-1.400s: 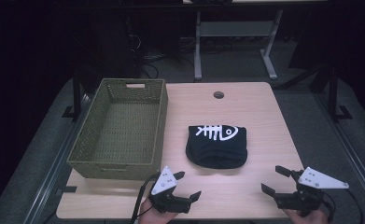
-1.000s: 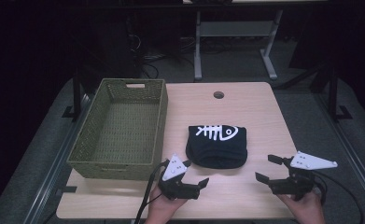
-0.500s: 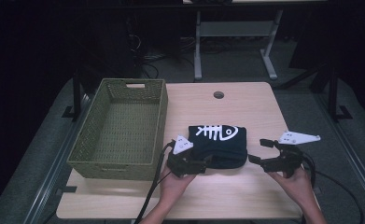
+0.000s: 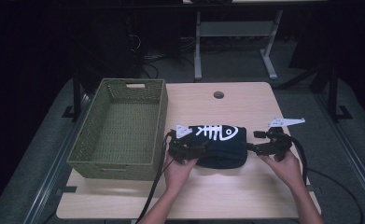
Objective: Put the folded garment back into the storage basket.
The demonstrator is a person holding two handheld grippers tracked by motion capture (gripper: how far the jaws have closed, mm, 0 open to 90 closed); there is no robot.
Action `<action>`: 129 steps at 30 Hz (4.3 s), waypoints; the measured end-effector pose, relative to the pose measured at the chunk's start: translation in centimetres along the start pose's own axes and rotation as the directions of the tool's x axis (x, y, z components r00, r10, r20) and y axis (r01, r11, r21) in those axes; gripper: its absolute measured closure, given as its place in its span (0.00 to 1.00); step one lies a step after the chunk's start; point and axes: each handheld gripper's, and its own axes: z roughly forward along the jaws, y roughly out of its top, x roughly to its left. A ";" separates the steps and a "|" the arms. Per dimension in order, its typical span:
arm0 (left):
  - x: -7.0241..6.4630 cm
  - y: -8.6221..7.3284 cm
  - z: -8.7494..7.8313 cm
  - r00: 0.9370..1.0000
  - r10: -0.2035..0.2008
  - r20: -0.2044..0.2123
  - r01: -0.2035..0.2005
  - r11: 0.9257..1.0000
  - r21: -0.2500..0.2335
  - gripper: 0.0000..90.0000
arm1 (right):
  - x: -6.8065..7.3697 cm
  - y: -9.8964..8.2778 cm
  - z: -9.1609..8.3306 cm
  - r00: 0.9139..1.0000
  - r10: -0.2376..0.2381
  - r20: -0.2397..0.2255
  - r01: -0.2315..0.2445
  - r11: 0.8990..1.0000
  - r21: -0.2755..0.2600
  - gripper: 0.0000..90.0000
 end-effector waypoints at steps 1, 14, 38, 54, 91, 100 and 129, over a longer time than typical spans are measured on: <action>0.0 0.0 0.0 1.000 0.000 0.000 0.000 1.000 0.000 0.21 | 0.0 0.0 0.0 1.000 0.000 0.000 0.000 1.000 0.000 0.16; 1.3 -0.7 2.3 0.997 -0.059 -0.053 0.064 0.993 0.095 0.23 | -1.5 -0.8 3.4 0.997 0.080 0.014 -0.081 0.992 0.101 0.20; 2.0 -1.0 3.7 0.987 -0.162 -0.009 0.162 0.976 0.148 0.31 | -1.7 -1.3 5.2 0.988 0.155 0.029 -0.157 0.977 0.144 0.54; 1.9 -1.0 3.6 0.978 -0.201 0.057 0.192 0.972 0.137 0.69 | -1.8 -2.0 4.9 0.966 0.257 -0.026 -0.252 0.961 0.116 0.81; -0.8 3.0 -0.5 0.992 -0.077 0.096 0.069 0.994 0.090 0.77 | 2.6 0.5 0.7 0.983 0.177 0.054 -0.181 0.979 0.092 0.83; -0.7 4.5 -2.5 0.993 -0.052 0.108 0.044 0.996 0.078 0.77 | 4.2 2.4 -0.6 0.987 0.154 0.046 -0.157 0.985 0.078 0.83; 2.4 7.9 -7.2 0.991 0.011 0.132 -0.023 0.996 0.092 0.77 | 7.9 6.8 0.0 0.996 0.090 0.023 -0.091 0.994 0.054 0.83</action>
